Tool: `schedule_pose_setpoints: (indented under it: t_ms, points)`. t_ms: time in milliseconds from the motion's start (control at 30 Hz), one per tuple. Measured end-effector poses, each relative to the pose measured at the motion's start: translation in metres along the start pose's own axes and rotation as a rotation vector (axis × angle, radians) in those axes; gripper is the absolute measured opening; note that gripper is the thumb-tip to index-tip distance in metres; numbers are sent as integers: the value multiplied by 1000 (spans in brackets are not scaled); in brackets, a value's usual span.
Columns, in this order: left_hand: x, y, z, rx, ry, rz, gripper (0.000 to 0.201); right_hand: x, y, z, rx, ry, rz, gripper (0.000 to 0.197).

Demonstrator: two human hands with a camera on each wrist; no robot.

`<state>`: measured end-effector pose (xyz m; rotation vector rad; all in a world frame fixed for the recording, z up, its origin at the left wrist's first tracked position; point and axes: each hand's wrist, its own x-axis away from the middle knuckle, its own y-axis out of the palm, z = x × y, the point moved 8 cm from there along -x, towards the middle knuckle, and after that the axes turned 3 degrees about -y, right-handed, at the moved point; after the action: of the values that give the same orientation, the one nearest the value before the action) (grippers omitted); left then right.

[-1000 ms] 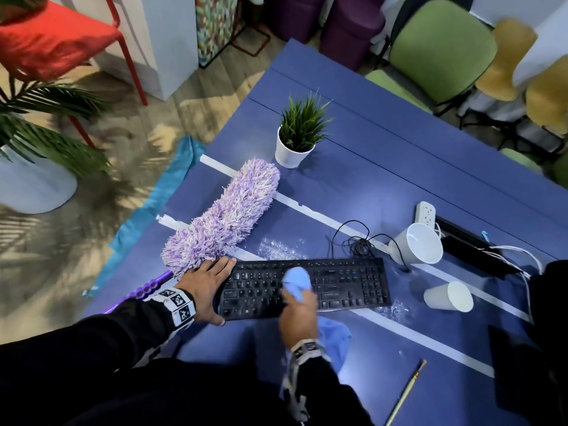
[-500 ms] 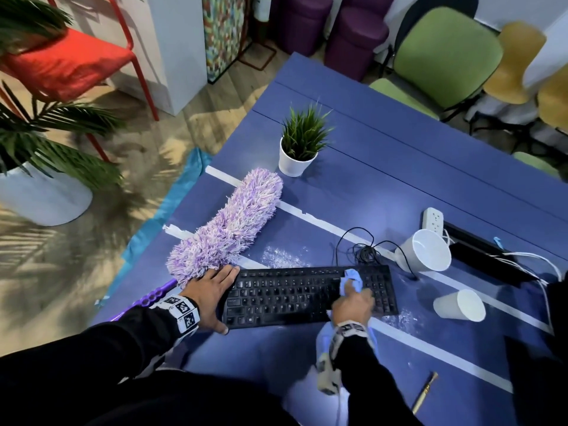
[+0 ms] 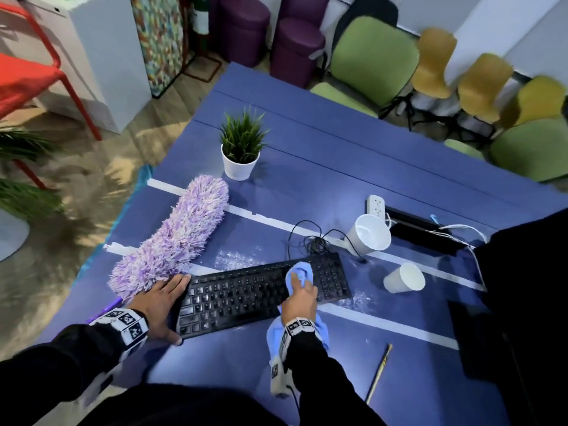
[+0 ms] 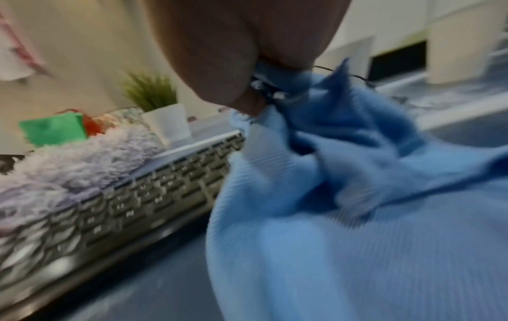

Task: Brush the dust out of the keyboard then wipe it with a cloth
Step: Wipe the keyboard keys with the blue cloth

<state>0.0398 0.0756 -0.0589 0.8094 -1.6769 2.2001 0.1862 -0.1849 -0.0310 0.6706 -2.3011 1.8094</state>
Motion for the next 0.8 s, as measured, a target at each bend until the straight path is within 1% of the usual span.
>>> schedule_pose_setpoints:
  t_ms: [33,100,133,167,200,233,267,300,367,433,500,567,600,633,667,700,733,767,800]
  points:
    - [1,-2,0,-10,-21,4,142,4,3,-7,-2,-54,-24,62]
    - [3,-6,1,-33,-60,8,142,15,12,-27,-92,-203,-45,57]
    - [4,-9,3,-56,-76,22,141,20,12,-32,-173,-228,-56,54]
    - [5,-12,5,-75,-92,44,138,22,8,-32,-265,-217,-67,52]
    - [6,-16,9,-95,-106,65,136,20,-3,-27,-367,-193,-27,49]
    - [7,-19,14,-88,-110,76,133,18,-16,-18,-485,-144,43,47]
    - [6,-21,22,-58,-95,81,132,17,-29,-9,-594,-99,101,46]
    - [5,-27,36,-14,-49,102,132,16,-39,-1,-719,-74,129,48]
    - [4,-40,79,150,103,131,126,15,-59,6,-981,-72,138,56]
    - [5,-56,130,408,256,110,107,15,-77,10,-1232,-66,148,56]
    - [-1,-72,179,554,392,97,82,14,-94,19,-1513,-56,174,51]
    - [-12,-90,210,620,447,173,52,11,-102,38,-1752,-7,195,51]
    - [-20,-98,218,662,436,216,36,9,-102,51,-1824,32,210,56]
    - [-24,-110,227,718,421,260,26,8,-101,66,-1853,73,228,63]
    - [-31,-117,233,770,400,288,23,7,-99,79,-1828,111,252,63]
    - [-35,-127,244,803,400,303,22,6,-96,90,-1754,144,268,52]
    - [-38,-134,254,813,412,318,21,7,-91,95,-1666,149,243,40]
    - [-42,-141,264,815,439,328,22,9,-85,96,-1607,125,189,31]
    - [-43,-148,278,811,482,333,24,11,-81,93,-1599,82,115,25]
